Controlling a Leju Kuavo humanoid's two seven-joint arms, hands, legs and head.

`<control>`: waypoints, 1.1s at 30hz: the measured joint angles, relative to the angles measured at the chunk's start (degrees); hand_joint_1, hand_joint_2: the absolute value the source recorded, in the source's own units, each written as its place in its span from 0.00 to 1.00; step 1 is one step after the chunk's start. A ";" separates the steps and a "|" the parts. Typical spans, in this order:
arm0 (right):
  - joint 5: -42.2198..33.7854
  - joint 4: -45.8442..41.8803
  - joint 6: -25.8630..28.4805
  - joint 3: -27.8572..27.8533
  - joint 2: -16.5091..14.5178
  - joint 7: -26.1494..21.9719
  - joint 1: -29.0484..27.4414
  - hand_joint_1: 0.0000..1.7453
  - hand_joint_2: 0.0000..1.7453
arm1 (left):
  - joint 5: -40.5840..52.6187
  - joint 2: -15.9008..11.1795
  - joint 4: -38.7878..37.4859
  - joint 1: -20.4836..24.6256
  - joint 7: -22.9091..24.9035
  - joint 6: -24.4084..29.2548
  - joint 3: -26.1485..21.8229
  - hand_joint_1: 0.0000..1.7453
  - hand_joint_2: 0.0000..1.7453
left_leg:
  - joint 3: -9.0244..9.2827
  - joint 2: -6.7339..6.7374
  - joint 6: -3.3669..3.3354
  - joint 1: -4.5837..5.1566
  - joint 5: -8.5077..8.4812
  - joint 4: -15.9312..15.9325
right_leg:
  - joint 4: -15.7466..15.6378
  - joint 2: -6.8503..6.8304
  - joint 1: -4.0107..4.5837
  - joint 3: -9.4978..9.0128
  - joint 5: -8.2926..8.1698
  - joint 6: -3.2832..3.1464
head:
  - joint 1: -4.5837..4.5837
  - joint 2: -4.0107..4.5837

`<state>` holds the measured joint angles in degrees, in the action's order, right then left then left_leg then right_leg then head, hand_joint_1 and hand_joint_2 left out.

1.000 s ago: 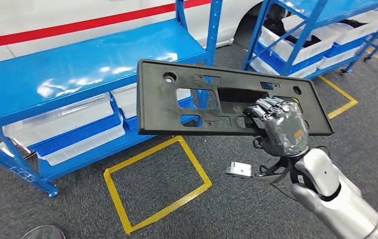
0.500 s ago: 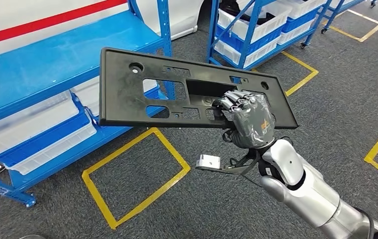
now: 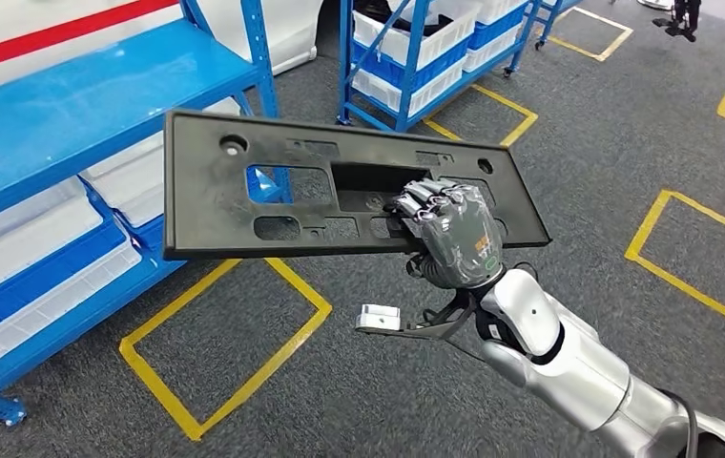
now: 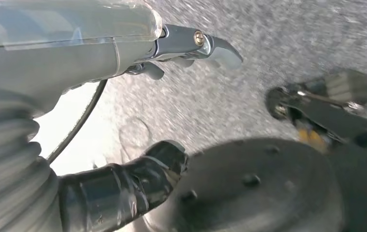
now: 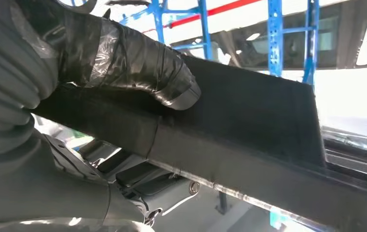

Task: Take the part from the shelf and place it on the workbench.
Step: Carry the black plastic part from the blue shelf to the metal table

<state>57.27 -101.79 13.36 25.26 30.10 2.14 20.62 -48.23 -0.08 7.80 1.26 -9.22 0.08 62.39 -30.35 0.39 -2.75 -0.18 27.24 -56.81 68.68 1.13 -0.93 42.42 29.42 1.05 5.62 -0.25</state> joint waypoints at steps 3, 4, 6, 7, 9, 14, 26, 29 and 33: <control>-3.23 -1.83 1.23 -2.14 2.93 -0.71 -4.96 1.00 1.00 | -0.08 0.31 0.00 -0.10 0.11 0.70 0.01 0.00 1.00 | -2.18 2.01 -0.37 0.43 -1.03 -0.63 | 6.91 -0.84 -0.34 0.03 1.95 0.39 | -0.01 0.01; -4.25 -2.72 1.40 -3.56 4.04 -1.33 -6.89 1.00 1.00 | -0.15 0.51 0.00 -0.11 0.13 0.92 0.01 0.00 1.00 | -2.97 2.58 -0.34 0.55 -1.32 -0.92 | 5.52 -1.08 -0.36 -1.82 0.67 0.38 | -0.01 0.01; -5.72 -4.56 1.33 -6.64 5.88 -2.67 -9.83 1.00 1.00 | -0.30 0.86 0.00 -0.12 0.15 1.15 0.01 0.00 1.00 | -4.27 3.74 -0.09 0.78 -1.83 -1.53 | -1.87 -2.99 0.01 -7.89 -0.72 0.06 | -0.01 0.00; -6.15 -5.49 1.14 -8.01 6.61 -3.23 -10.74 1.00 1.00 | -0.34 0.96 0.00 -0.15 0.20 1.18 0.01 0.00 1.00 | -4.63 4.44 0.14 0.86 -2.08 -1.72 | -5.74 -4.03 0.37 -10.58 -0.52 -0.22 | -0.02 -0.01; -6.43 -6.94 0.43 -9.84 7.50 -3.86 -11.78 1.00 1.00 | -0.43 1.05 0.00 -0.17 0.27 1.21 0.01 0.00 1.00 | -4.77 5.90 0.71 0.83 -2.71 -1.73 | -10.07 -4.88 1.22 -12.94 0.18 -0.79 | -0.01 -0.01; -6.20 -8.74 -0.98 -12.14 8.35 -4.11 -13.00 1.00 1.00 | -0.56 1.07 0.00 0.09 0.37 1.11 -0.01 0.00 1.00 | -6.31 2.04 2.25 0.36 3.12 -6.84 | -11.52 -2.43 0.96 -10.47 -3.05 -3.09 | -0.05 0.00; -5.83 -9.96 -1.27 -13.61 8.58 -4.14 -13.83 1.00 1.00 | -0.63 1.08 0.00 0.10 0.37 0.89 -0.01 0.00 1.00 | 4.70 -3.53 0.69 0.25 4.51 0.00 | -10.12 5.36 0.63 -1.26 -11.57 -1.12 | -0.02 -0.01; -4.51 -9.54 -2.73 -12.76 8.11 -3.72 -12.09 1.00 1.00 | -0.78 0.96 0.00 0.36 0.31 0.49 -0.01 0.00 1.00 | 2.98 -0.93 -0.43 0.08 2.04 0.93 | -7.11 3.11 0.57 0.32 -6.99 -0.38 | 0.17 0.00; -1.93 -6.92 -3.96 -9.15 5.37 -1.52 -7.37 1.00 1.00 | -0.79 0.69 0.00 0.44 0.47 -0.50 0.02 0.00 1.00 | -1.01 2.56 -0.40 0.48 -0.86 0.84 | 6.05 -0.90 -0.47 1.71 0.13 0.91 | 0.27 -0.01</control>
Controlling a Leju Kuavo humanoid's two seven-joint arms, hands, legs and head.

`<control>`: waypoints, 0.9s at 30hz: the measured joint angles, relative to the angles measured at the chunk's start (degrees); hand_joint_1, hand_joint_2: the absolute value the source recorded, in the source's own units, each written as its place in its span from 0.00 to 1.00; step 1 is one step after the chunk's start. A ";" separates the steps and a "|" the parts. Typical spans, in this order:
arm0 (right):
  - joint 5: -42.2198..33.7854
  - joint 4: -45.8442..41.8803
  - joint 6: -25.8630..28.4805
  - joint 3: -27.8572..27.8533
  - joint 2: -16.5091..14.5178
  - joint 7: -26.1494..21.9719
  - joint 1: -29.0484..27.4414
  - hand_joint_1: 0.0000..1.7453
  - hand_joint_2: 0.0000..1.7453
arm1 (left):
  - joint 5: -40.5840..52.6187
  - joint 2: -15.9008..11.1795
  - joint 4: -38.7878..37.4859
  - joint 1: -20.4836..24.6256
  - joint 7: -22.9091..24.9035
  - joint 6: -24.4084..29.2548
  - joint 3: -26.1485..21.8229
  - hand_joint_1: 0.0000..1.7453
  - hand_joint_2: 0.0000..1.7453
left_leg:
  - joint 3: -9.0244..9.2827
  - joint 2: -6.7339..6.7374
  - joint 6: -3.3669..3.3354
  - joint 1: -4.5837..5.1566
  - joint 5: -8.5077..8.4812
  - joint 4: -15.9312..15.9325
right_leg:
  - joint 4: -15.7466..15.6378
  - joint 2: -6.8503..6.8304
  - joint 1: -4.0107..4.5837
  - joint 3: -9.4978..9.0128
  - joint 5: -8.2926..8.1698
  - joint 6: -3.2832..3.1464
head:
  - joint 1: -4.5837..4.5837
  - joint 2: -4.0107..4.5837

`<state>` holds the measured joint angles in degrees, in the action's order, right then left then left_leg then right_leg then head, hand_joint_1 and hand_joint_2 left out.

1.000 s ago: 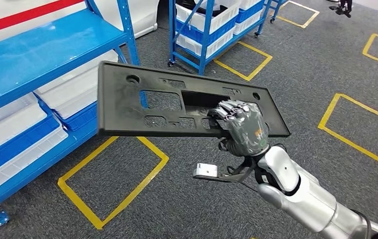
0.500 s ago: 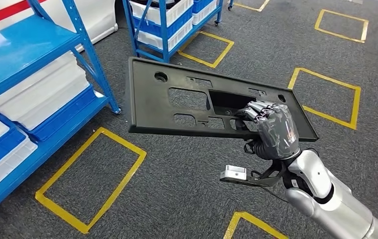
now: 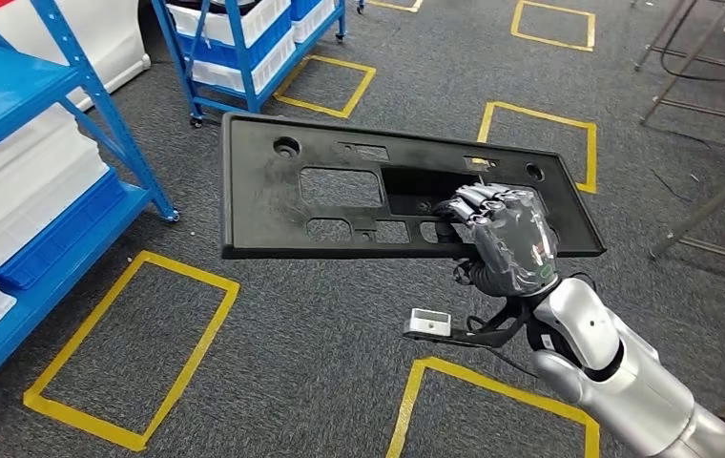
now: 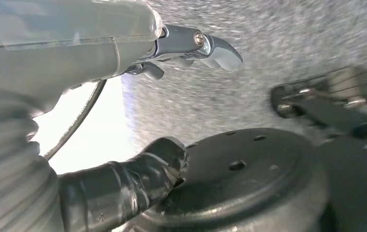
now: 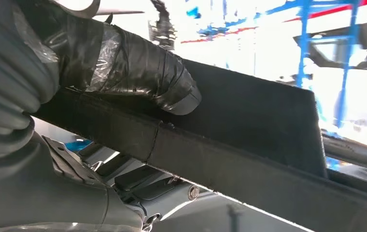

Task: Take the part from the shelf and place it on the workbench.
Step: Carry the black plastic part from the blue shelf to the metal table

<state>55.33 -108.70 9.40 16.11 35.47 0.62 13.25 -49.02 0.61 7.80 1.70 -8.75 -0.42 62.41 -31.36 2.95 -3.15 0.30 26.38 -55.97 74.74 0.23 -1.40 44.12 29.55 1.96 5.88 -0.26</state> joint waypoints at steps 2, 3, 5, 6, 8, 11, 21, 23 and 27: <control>0.30 1.08 0.11 1.62 -0.65 0.93 1.24 1.00 1.00 | -0.12 -0.10 0.00 -0.02 -0.21 -0.45 0.00 0.00 1.00 | -2.26 1.43 0.43 -0.06 -1.20 -0.36 | 0.50 -0.67 -0.73 -2.51 -3.97 0.59 | 0.01 0.00; 0.31 1.47 0.17 2.33 -0.81 1.24 1.81 1.00 1.00 | -0.19 -0.14 0.00 -0.02 -0.32 -0.58 -0.01 0.00 1.00 | -3.17 2.04 0.73 -0.09 -1.71 -0.67 | -2.26 -1.61 -0.98 -5.35 -4.80 0.81 | 0.00 0.00; 0.31 1.99 0.30 3.46 -1.05 1.59 2.98 1.00 1.00 | -0.26 -0.21 0.00 -0.10 -0.42 -0.68 -0.01 0.00 1.00 | -4.24 3.07 1.46 -0.10 -2.41 -1.35 | -11.20 -3.93 -0.61 -12.26 -2.12 0.62 | 0.00 -0.01; 0.31 2.17 0.42 3.85 -1.16 1.67 3.48 1.00 1.00 | -0.29 -0.23 0.00 -0.11 -0.45 -0.73 -0.01 0.00 1.00 | -4.35 3.57 1.86 -0.16 -2.69 -1.59 | -14.71 -4.66 -0.22 -14.54 -0.23 0.16 | 0.00 -0.01; 0.31 2.45 0.67 4.46 -1.27 1.73 4.21 1.00 1.00 | -0.33 -0.24 0.00 -0.12 -0.50 -0.84 -0.01 0.00 1.00 | -4.36 4.49 2.75 -0.50 -3.14 -1.73 | -17.35 -4.09 0.39 -15.60 1.03 -1.28 | 0.00 0.00; 0.31 2.79 0.89 5.22 -1.42 1.79 5.02 1.00 1.00 | -0.43 -0.32 0.00 -0.18 -0.62 -0.89 -0.02 0.00 1.00 | -5.75 1.00 3.66 -0.96 -0.14 -5.27 | -17.51 -2.42 0.60 -14.84 -0.17 -3.18 | -0.03 0.01; 0.29 3.01 1.44 6.09 -1.91 2.03 4.28 1.00 1.00 | -0.05 -0.64 -0.02 -0.97 -0.69 -0.11 0.07 0.00 1.00 | -0.87 -6.64 0.72 -0.05 0.26 -3.54 | -15.92 4.54 1.94 -12.03 -1.73 -4.23 | -0.05 -0.01; 0.29 2.97 1.55 6.03 -1.90 2.06 3.85 1.00 1.00 | 0.16 -0.67 -0.02 -0.88 -0.69 -0.08 0.11 0.00 1.00 | -0.34 -6.07 0.76 -0.01 0.24 -2.11 | -16.03 5.74 1.64 -11.67 -2.12 -3.60 | -0.06 -0.01; 0.31 2.87 1.75 5.30 -1.84 2.11 3.39 1.00 1.00 | 0.95 -0.49 -0.02 -0.61 -0.81 0.18 0.45 0.00 1.00 | 0.80 -3.19 0.50 -0.49 -0.47 0.67 | -10.93 2.25 1.49 -8.84 0.91 -2.42 | 0.00 0.00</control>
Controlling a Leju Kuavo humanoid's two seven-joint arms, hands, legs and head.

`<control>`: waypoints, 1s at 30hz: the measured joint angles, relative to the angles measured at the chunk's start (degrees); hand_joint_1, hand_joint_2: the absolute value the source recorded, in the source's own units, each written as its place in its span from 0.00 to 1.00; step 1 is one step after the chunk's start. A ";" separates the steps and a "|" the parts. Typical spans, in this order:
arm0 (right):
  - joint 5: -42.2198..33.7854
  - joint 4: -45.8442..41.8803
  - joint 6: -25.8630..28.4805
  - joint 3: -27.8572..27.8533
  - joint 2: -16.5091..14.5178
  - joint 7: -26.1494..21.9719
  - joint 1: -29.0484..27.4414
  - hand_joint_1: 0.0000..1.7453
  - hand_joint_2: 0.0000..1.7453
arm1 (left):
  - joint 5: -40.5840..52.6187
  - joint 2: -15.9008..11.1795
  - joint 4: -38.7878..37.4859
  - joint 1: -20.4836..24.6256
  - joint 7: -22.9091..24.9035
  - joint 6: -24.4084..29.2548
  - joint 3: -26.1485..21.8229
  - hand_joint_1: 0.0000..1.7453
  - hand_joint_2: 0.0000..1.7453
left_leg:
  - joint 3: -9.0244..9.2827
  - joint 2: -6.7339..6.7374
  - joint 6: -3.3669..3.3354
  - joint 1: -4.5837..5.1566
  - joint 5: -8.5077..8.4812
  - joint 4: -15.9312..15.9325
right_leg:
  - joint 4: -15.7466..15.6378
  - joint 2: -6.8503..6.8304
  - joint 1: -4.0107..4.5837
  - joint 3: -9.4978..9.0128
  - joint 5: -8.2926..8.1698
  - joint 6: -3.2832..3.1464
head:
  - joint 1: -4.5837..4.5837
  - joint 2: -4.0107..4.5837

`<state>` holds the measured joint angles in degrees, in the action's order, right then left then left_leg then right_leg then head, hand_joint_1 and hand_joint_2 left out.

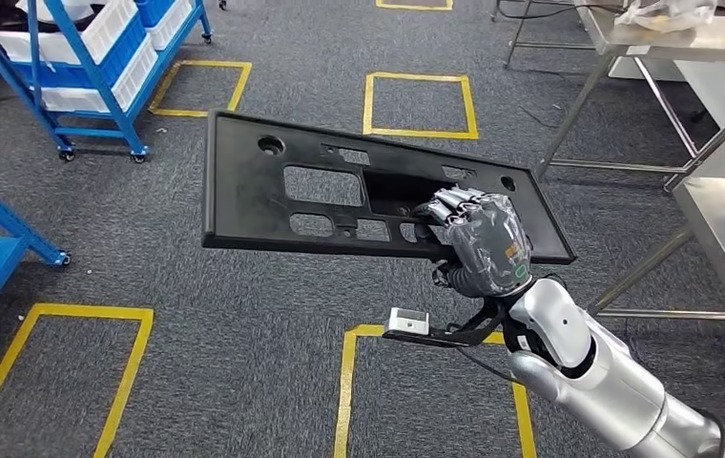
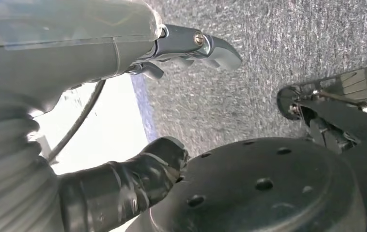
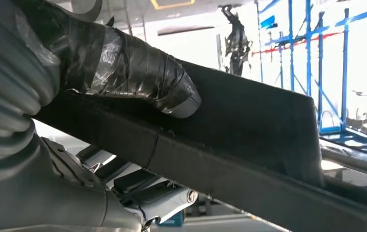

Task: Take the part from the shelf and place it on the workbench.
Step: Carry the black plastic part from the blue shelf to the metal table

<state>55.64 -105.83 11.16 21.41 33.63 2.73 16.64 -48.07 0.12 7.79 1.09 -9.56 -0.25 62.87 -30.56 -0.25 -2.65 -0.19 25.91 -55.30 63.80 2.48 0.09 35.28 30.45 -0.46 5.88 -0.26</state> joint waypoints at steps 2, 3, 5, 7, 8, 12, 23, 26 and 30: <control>0.07 0.04 0.01 -0.13 -0.03 0.08 -0.20 1.00 1.00 | 0.19 0.03 -0.01 -0.06 -0.04 0.07 0.28 0.00 1.00 | 0.01 1.33 0.02 -0.02 0.02 0.14 | 6.84 -1.58 -0.69 3.64 2.73 0.82 | 0.03 0.00; 0.16 0.07 -0.03 -0.13 -0.03 0.16 -0.38 1.00 1.00 | 0.22 0.05 0.00 -0.07 -0.03 0.07 0.43 0.00 1.00 | 0.00 2.03 0.12 -0.10 0.11 0.08 | 8.99 -1.87 -1.14 4.88 3.01 1.23 | 0.03 0.00; 0.44 0.11 -0.09 -0.14 -0.03 0.30 -0.61 1.00 1.00 | 0.23 0.11 0.00 -0.05 0.02 0.05 0.69 0.00 1.00 | 0.00 3.39 0.60 -0.42 0.42 -0.23 | 7.23 -2.54 -2.00 4.37 0.55 2.10 | 0.02 0.00; 0.72 0.13 -0.11 -0.16 -0.05 0.37 -0.63 1.00 1.00 | 0.23 0.04 -0.01 -0.02 0.09 0.06 0.80 0.00 1.00 | -0.04 4.48 1.52 -0.63 1.03 -0.99 | 0.07 -4.59 -2.38 0.99 -2.85 3.00 | 0.03 0.00; 0.86 0.13 -0.14 -0.18 -0.06 0.40 -0.64 1.00 1.00 | 0.22 -0.05 -0.02 -0.01 0.14 0.06 0.84 0.00 1.00 | -0.08 4.87 2.03 -0.63 1.38 -1.45 | -2.54 -5.34 -2.33 -0.23 -3.68 2.96 | 0.02 0.00; 2.21 0.10 -0.60 -0.42 0.08 1.08 -0.68 1.00 1.00 | 0.11 -0.24 -0.02 0.20 0.38 0.14 0.92 0.00 1.00 | 0.09 6.14 3.46 -0.69 2.20 -2.18 | -3.56 -4.26 -1.74 -0.31 -3.54 0.84 | -0.04 0.00; 13.63 -3.60 0.28 -10.17 7.54 4.08 -10.54 1.00 1.00 | 1.70 0.04 -0.02 -0.28 0.87 2.25 2.39 0.00 1.00 | -3.33 -3.05 -0.45 1.14 2.96 -7.66 | -3.50 2.63 0.23 -0.19 -3.96 -1.35 | -0.02 0.00; 15.14 -4.26 0.19 -13.50 8.92 4.07 -12.87 1.00 1.00 | 1.78 0.00 -0.02 -0.16 0.81 2.44 2.49 0.00 1.00 | -1.17 -4.15 -0.91 1.30 2.18 -3.34 | -3.66 4.79 -0.20 0.21 -4.36 -0.75 | -0.03 0.00; 16.30 -4.92 -0.63 -16.16 10.89 4.03 -14.62 1.00 1.00 | 1.59 0.32 0.02 0.22 0.78 2.44 2.51 0.00 1.00 | 0.12 -0.88 -0.84 0.83 0.89 -0.38 | -0.79 1.20 0.04 1.85 -2.23 0.26 | 0.01 0.00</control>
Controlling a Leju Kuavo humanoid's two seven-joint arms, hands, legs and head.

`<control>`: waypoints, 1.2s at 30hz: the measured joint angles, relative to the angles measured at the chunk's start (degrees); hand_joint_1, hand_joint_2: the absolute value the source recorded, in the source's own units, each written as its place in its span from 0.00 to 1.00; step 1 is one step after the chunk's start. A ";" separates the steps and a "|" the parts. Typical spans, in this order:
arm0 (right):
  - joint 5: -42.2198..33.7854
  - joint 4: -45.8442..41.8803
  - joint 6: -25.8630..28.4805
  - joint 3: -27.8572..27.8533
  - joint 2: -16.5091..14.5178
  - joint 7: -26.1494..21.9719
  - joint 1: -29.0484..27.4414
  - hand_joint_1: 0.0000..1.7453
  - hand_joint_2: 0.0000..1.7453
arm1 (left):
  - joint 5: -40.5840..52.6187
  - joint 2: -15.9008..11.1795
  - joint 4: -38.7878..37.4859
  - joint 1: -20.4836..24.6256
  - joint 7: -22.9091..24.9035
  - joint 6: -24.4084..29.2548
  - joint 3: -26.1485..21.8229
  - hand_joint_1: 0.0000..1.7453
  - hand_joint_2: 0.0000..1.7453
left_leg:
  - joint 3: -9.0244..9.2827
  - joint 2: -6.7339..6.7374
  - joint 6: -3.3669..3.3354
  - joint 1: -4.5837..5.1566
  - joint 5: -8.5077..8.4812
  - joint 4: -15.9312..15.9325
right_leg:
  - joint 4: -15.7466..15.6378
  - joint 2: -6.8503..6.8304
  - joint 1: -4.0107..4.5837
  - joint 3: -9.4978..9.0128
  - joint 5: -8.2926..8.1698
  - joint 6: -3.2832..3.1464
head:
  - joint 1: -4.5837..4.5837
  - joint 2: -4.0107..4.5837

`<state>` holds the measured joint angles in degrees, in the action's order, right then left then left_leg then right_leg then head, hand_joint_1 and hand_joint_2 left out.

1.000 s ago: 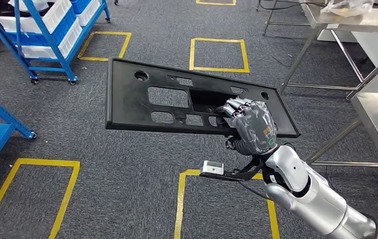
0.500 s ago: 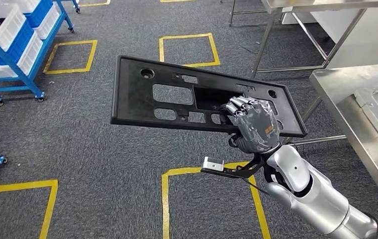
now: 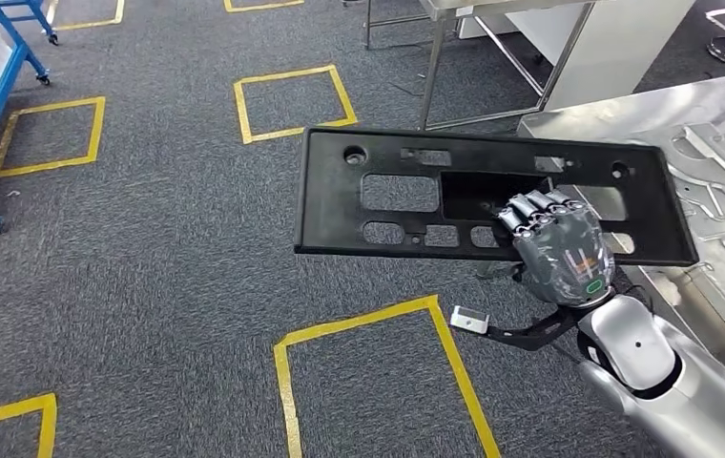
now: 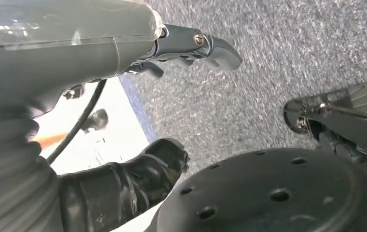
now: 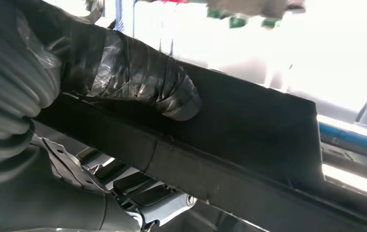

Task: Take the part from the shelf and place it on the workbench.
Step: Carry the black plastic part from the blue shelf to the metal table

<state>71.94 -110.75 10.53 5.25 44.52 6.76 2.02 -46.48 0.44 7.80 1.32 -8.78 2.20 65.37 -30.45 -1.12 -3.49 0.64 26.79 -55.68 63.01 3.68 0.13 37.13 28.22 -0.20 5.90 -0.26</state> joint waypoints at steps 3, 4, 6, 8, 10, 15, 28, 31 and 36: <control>0.09 -0.11 -0.95 -1.62 0.78 0.01 -0.57 1.00 1.00 | -0.34 0.04 0.00 -0.12 -0.02 -0.01 0.00 0.00 1.00 | 0.11 2.37 0.18 -0.07 0.01 0.31 | 9.31 -3.03 -0.72 4.39 4.54 1.01 | 0.01 0.00; -0.02 -0.13 -1.18 -2.06 1.00 0.01 -0.96 1.00 1.00 | -0.48 0.11 0.00 -0.11 -0.06 -0.01 0.00 0.00 1.00 | 0.12 3.17 0.34 -0.17 0.16 0.19 | 10.64 -3.25 -1.08 4.94 4.58 1.42 | -0.01 0.00; -0.20 -0.21 -1.45 -3.04 1.49 -0.01 -1.64 1.00 1.00 | -0.71 0.26 0.00 -0.07 -0.20 -0.02 0.00 0.00 1.00 | 0.14 4.62 0.89 -0.58 0.69 -0.34 | 7.03 -3.95 -1.70 2.89 1.76 2.30 | -0.01 0.00; -0.50 -0.45 -1.63 -4.23 1.88 0.00 -2.14 1.00 1.00 | -0.87 0.23 -0.01 -0.01 -0.32 -0.05 -0.01 0.00 1.00 | 0.18 5.81 1.80 -0.86 1.52 -1.27 | -0.10 -5.93 -1.81 -0.82 -0.94 2.90 | 0.00 0.00; -1.01 -0.90 -1.85 -5.47 2.27 0.04 -3.06 1.00 1.00 | -0.96 0.12 -0.01 0.08 -0.42 -0.14 -0.02 0.00 1.00 | 0.27 6.68 2.69 -0.78 2.21 -1.94 | -2.92 -6.88 -1.48 -2.21 -1.36 2.30 | 0.00 -0.01; -2.00 -2.00 -2.07 -8.17 3.18 0.08 -5.43 1.00 1.00 | -1.04 0.07 0.00 0.27 -0.75 -0.33 -0.03 0.00 1.00 | -0.50 4.88 3.98 -1.09 5.12 -5.25 | -2.71 -4.14 -1.42 -1.96 -1.38 -0.04 | -0.04 0.00; -2.80 -2.84 -2.37 -11.51 3.50 -0.12 -8.55 1.00 1.00 | -1.51 -0.04 0.00 0.30 -1.79 -0.77 -0.02 0.00 1.00 | -0.69 -2.32 -0.66 0.62 0.85 -1.72 | -3.24 4.22 -1.00 -1.67 -2.22 -0.07 | -0.08 -0.01; -2.99 -3.11 -2.60 -13.11 3.83 -0.11 -8.90 1.00 1.00 | -1.52 0.21 0.04 0.24 -1.72 -0.85 -0.02 0.00 1.00 | 0.68 0.24 -0.53 0.10 -0.36 1.21 | 0.50 0.00 -0.62 0.08 0.47 0.67 | -0.02 0.00; -3.31 -3.12 -3.36 -14.41 3.84 -0.18 -9.83 1.00 1.00 | -1.58 0.47 0.04 0.06 -1.36 -1.07 -0.02 0.00 1.00 | 0.79 4.09 0.39 -0.46 0.38 0.73 | 8.13 -3.64 -2.08 3.51 2.82 2.65 | 0.00 0.00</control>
<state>68.63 -113.87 7.17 -9.16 48.35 6.58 -7.82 -48.06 0.91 7.85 1.38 -10.14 1.13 65.35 -29.66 2.97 -3.10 0.18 27.18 -54.95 71.15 0.03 -1.94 40.64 31.04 2.45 5.89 -0.26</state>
